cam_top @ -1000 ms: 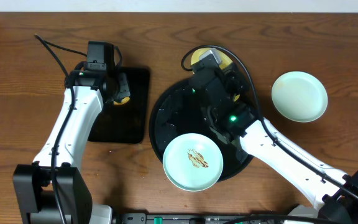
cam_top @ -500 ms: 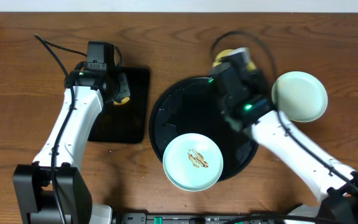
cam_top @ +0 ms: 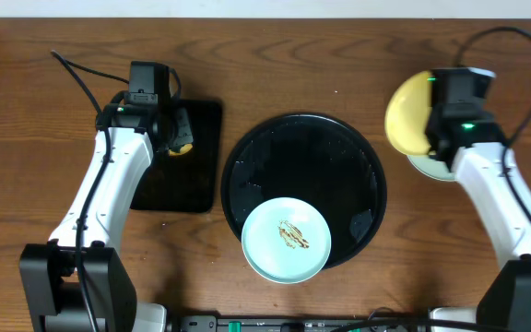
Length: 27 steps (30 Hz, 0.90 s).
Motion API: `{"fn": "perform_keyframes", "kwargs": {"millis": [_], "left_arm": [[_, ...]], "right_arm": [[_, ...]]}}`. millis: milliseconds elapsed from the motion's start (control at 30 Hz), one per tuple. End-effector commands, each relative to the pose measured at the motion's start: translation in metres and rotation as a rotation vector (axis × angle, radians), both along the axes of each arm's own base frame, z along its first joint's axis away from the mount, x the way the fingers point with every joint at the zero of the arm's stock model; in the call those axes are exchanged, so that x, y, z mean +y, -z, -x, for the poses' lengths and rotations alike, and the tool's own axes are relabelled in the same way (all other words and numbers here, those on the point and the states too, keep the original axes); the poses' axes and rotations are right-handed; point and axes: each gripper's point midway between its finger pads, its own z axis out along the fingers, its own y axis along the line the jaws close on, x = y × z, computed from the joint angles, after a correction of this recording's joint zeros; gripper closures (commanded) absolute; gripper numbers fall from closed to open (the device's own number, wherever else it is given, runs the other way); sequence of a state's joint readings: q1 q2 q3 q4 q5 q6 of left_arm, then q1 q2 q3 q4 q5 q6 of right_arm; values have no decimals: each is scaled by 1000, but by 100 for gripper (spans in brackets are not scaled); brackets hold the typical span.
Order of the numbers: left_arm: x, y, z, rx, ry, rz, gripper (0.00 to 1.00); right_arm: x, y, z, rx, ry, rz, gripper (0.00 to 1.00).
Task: Clean dirty plates on tray and stack at the side
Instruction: 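Lift the yellow plate and stack it on the blue plate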
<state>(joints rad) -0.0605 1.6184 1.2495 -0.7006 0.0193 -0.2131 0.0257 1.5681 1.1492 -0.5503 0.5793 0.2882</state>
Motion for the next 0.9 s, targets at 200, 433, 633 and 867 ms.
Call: {"fn": "perform_keyframes", "kwargs": {"millis": [200,433,633,867], "left_arm": [[4,-2,1,-4,-18,-6,91],[4,-2,1,-3,-18,-6,90],[4,-2,2,1,-18,-7,91],[4,-1,3,3,-18,-7,91]], "right_arm": [[-50,32,17,-10,205,-152,99],[-55,60,17,47,218,-183,97],[-50,63,15,61,187,-201,71],[48,69,1,126,-282,-539,62]]}}
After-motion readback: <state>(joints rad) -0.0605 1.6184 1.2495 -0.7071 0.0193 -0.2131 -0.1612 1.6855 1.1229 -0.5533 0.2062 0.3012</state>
